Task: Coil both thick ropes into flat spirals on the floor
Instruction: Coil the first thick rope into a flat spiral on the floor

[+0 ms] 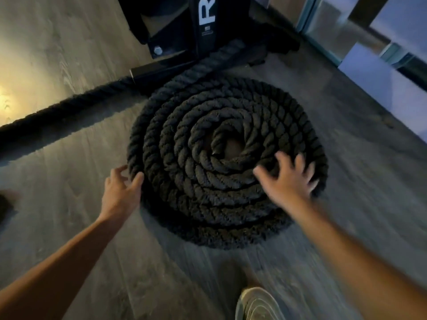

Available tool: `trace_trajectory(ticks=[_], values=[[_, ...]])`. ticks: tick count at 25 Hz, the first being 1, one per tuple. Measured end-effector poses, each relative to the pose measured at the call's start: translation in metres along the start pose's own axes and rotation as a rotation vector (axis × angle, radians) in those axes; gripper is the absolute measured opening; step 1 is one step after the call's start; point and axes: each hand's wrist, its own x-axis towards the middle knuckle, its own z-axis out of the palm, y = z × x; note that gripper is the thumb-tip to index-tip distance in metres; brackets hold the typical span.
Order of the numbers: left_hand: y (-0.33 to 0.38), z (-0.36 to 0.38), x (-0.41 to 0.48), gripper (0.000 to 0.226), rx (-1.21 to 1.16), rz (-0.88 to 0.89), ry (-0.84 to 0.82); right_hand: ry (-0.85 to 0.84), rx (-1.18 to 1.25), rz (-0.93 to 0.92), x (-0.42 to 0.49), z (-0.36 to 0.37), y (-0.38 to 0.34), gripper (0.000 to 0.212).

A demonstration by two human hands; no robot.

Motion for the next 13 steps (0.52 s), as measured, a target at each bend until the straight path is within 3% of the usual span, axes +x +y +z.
trace_trajectory(ticks=[2,5,9,13], values=[[0.014,0.000,0.035,0.073,-0.019,-0.007,-0.003,-0.173,-0.106,-0.158,-0.067,0.041,-0.029,0.103],[0.040,0.005,0.057,0.074,0.064,0.024,-0.106,-0.289,-0.351,-0.401,-0.116,0.078,-0.048,0.122],[0.052,0.022,0.039,0.083,0.142,-0.084,-0.124,-0.245,-0.417,-0.613,-0.089,0.068,-0.021,0.127],[0.068,0.043,-0.012,0.088,0.061,-0.031,-0.195,-0.279,-0.474,-0.742,-0.026,0.012,0.043,0.128]])
